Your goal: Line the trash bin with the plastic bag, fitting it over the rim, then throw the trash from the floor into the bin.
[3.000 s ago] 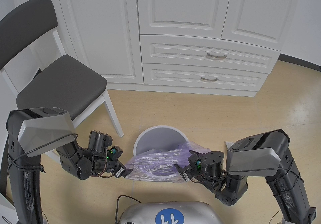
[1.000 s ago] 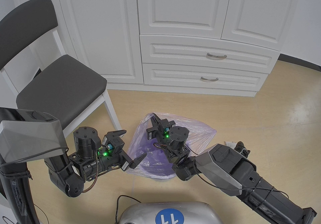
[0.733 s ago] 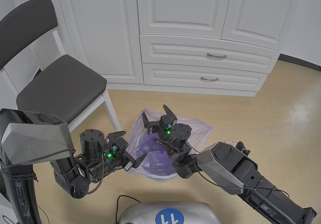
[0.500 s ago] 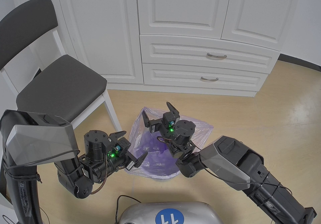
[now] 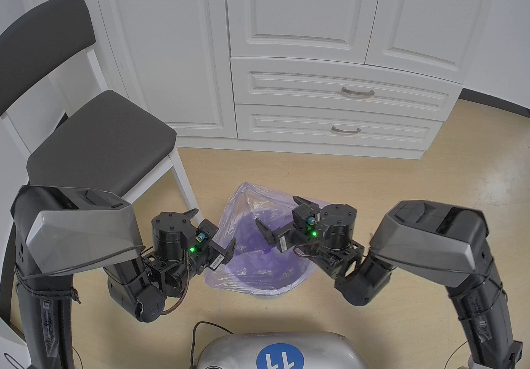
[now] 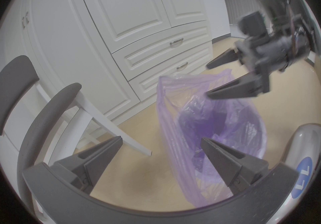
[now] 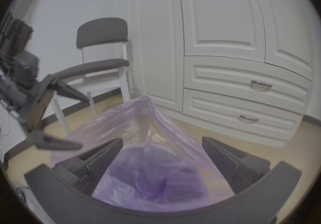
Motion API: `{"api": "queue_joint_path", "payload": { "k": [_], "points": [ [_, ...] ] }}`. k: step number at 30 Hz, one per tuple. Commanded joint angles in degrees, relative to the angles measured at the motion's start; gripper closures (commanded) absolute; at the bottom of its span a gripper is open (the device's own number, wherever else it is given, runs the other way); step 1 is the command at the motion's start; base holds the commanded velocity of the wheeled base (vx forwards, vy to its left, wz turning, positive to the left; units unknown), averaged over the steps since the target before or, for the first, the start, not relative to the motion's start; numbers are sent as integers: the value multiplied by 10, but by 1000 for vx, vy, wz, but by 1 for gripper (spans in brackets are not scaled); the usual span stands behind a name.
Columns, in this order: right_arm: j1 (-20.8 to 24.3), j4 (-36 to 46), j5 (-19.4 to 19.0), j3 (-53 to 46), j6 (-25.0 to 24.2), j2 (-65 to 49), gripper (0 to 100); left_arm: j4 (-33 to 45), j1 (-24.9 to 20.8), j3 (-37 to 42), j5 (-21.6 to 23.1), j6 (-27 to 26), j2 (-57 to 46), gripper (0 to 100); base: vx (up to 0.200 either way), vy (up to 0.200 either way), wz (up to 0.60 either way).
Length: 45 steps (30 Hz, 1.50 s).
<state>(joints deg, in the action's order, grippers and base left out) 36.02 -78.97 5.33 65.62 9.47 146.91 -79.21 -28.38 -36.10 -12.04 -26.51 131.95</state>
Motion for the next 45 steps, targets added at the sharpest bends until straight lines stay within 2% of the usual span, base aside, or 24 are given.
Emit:
{"api": "queue_joint_path", "payload": {
  "k": [1, 7, 12, 18, 21, 27, 28, 36, 40, 45],
  "points": [
    [-45, 20, -29, -145, 70, -137, 0, 25, 14, -44, -52, -8, 32, 0, 0, 0, 0],
    [-75, 147, -29, -137, 78, -152, 0, 27, 24, -78, -53, -4, 59, 0, 0, 0, 0],
    [-78, 203, -28, -103, 72, -136, 0, 28, 33, -94, -53, -1, 60, 0, 0, 0, 0],
    [-93, 216, -17, -31, 51, -81, 0, 45, 38, -115, -53, 27, 61, 0, 0, 0, 0],
    [-112, 230, -15, 21, 48, -40, 0, 81, 48, -145, -53, 60, 64, 0, 0, 0, 0],
    [-126, 276, -15, 51, 34, -28, 0, 117, 57, -184, -53, 100, 70, 0, 0, 0, 0],
    [-127, 287, -15, 72, 12, -19, 0, 125, 61, -203, -53, 113, 78, 0, 0, 0, 0],
    [-141, 290, -3, 136, -1, 20, 0, 134, 77, -212, -54, 114, 90, 0, 0, 0, 0],
    [-143, 290, 0, 197, -48, 57, 0, 146, 83, -219, -53, 115, 95, 0, 0, 0, 0],
    [-150, 301, 0, 231, -54, 83, 0, 146, 88, -238, -53, 116, 109, 0, 0, 0, 0]
  ]
}}
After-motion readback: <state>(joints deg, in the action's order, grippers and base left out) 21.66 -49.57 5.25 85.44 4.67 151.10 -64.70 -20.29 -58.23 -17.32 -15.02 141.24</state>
